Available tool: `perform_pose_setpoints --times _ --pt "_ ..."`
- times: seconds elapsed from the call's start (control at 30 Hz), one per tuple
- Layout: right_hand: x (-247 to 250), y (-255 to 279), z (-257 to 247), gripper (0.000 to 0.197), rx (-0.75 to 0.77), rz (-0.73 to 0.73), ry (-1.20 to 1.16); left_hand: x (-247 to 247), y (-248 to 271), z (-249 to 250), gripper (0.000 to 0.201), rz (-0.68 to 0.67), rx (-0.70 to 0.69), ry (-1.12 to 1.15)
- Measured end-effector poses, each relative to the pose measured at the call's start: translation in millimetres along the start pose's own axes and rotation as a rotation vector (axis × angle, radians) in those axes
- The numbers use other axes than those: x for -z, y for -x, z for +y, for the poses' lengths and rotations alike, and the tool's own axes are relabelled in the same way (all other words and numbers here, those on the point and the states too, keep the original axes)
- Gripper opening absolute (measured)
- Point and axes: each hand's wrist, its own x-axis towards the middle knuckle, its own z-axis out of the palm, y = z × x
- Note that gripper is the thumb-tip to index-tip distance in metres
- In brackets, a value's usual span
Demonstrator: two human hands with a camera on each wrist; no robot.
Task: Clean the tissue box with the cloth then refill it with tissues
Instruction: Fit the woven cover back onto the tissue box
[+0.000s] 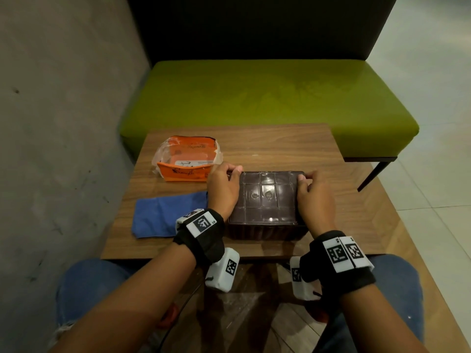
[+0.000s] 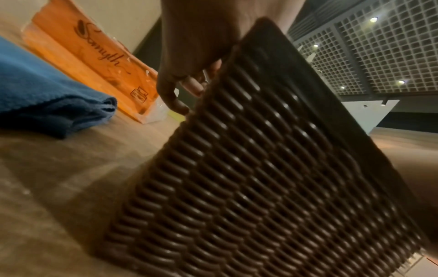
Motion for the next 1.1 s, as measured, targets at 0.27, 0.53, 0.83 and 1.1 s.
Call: perform_pose_setpoints --times 0.27,0.53,0.83,1.1 --pt "5.7 8.0 -9.0 0.038 0.012 -0.057 0.076 5.8 3.4 9.9 0.019 -0.093 -0.036 -0.082" --pt "-13.4 24.0 -16.0 0.054 0.317 -0.255 0.572 -9.5 42.8 28.1 0.051 -0.431 -0.313 -0.667" --pt "3.1 15.1 -2.3 0.064 0.047 -0.209 0.321 4.7 33.0 9.1 0.054 -0.313 -0.110 -0.374" --pt "54.4 8.8 -15.8 0.064 -0.418 -0.548 -0.098 42.2 -1.9 10.2 0.067 -0.730 0.464 -0.001"
